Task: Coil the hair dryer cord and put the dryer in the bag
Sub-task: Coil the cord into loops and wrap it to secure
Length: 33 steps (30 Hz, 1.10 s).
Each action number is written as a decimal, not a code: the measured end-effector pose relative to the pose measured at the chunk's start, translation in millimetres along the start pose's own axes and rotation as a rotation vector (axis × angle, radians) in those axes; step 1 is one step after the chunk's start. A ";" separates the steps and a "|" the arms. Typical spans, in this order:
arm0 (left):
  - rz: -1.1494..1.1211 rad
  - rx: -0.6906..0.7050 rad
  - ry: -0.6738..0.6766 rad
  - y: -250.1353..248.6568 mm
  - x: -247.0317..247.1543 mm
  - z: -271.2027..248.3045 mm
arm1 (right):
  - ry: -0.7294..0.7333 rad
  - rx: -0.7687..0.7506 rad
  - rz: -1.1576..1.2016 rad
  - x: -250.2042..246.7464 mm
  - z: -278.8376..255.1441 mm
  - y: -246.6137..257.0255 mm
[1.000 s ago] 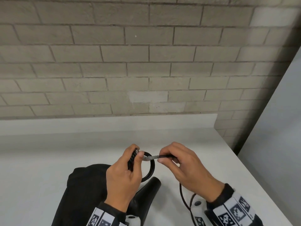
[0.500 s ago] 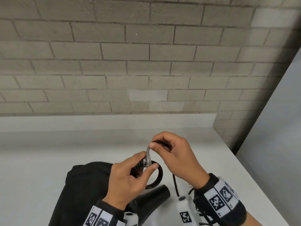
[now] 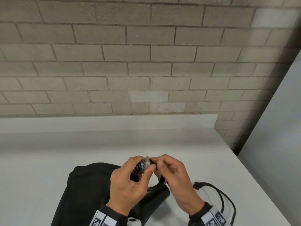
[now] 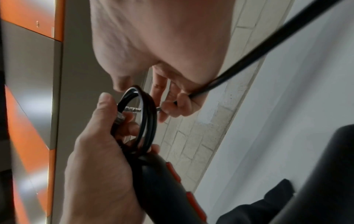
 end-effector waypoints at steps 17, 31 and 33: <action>0.047 -0.244 0.110 10.1 1.8 2.5 | 0.198 0.012 -0.448 -4.5 5.0 11.7; 0.083 -0.365 -0.028 7.3 8.2 1.6 | -0.428 -0.457 -0.674 -2.5 -11.9 1.4; 0.108 -0.355 -0.046 4.6 10.1 0.1 | -0.390 -0.593 -0.821 12.2 -17.4 -1.7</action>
Point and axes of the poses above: each hand's wrist, its own z-axis towards the middle knuckle, its own x-axis out of the palm, y = z × x, the point moved 5 cm from there along z, towards the middle knuckle, and after that the axes turned 2 degrees about -x, right-handed, at the moved point
